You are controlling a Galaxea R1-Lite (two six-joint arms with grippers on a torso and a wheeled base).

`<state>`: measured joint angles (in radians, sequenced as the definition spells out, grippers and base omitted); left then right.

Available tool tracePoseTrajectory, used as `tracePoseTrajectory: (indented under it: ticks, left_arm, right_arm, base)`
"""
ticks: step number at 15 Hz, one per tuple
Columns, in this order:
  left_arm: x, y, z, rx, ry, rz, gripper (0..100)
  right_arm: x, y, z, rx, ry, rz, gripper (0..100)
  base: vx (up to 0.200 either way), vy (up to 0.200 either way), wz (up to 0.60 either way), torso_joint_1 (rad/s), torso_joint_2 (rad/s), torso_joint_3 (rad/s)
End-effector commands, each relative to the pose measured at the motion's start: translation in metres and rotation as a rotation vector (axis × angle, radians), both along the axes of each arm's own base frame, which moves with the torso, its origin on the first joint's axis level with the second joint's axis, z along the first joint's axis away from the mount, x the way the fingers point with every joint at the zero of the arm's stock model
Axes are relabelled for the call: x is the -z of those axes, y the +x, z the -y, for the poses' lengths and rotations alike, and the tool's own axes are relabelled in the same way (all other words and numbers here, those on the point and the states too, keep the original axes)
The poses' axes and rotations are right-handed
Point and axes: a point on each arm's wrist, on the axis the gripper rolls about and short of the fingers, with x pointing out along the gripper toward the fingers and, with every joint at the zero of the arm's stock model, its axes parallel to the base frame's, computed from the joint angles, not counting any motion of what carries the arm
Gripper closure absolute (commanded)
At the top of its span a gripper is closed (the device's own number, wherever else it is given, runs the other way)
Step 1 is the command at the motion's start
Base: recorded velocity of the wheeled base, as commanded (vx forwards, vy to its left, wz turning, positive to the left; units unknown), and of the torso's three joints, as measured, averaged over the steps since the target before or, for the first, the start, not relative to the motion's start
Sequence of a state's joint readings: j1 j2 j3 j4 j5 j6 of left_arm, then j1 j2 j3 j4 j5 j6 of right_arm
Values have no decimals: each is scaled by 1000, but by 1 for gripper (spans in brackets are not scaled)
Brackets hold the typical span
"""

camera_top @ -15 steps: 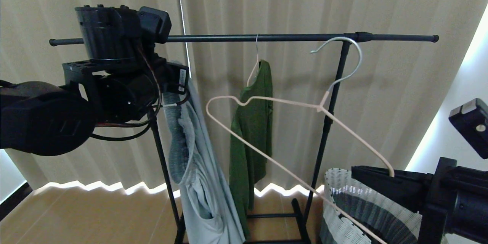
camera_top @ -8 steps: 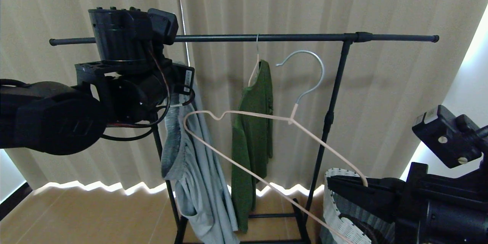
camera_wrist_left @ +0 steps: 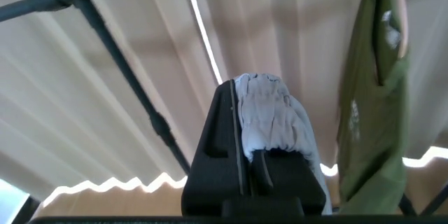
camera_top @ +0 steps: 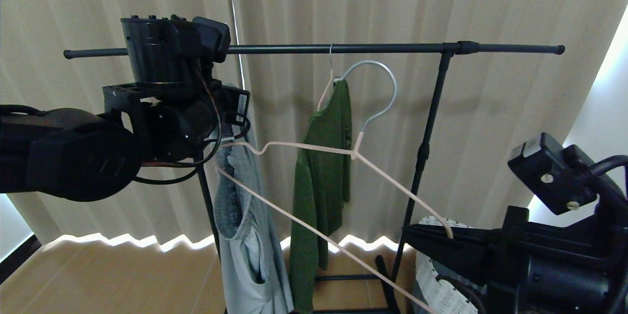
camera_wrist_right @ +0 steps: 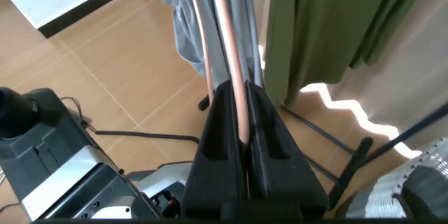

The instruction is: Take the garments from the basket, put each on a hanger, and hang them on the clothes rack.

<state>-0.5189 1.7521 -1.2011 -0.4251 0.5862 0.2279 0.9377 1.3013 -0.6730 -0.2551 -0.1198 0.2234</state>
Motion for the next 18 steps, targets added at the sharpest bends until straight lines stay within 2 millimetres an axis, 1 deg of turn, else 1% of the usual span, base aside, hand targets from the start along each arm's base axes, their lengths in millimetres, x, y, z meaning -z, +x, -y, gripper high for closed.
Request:
tracePoseTrajectory:
  ticks: [1, 2, 5, 7, 9, 11, 15, 18]
  left_arm:
    - [0, -3, 0, -6, 6, -3, 100]
    - [-2, -6, -2, -21, 26, -11, 100]
    - [-2, -11, -5, -28, 62, -44, 100]
    - [-1, -13, -7, -43, 88, -60, 100]
    - [3, -13, -7, -61, 115, -75, 100]
    - [6, -14, -8, -59, 140, -99, 100]
    - [7, -15, -7, -54, 154, -111, 100]
    - [3, -24, -4, -33, 159, -127, 100]
  right_arm:
    - [10, 14, -12, 25, -40, -32, 100]
    - [10, 24, -15, 61, -34, -49, 100]
    - [13, 45, -26, 174, -18, -87, 100]
    - [12, 55, -34, 235, 14, -79, 100]
    - [11, 61, -42, 251, 67, -58, 100]
    - [12, 63, -43, 265, 72, -52, 100]
    - [13, 58, -50, 250, 104, -79, 100]
    - [21, 61, -65, 230, 88, -98, 100]
  base:
    - [0, 0, 0, 0, 0, 0]
    - [0, 0, 0, 0, 0, 0]
    - [0, 0, 0, 0, 0, 0]
    - [0, 0, 0, 0, 0, 0]
    - [0, 0, 0, 0, 0, 0]
    - [0, 0, 0, 0, 0, 0]
    - [0, 0, 0, 0, 0, 0]
    - [0, 0, 0, 0, 0, 0]
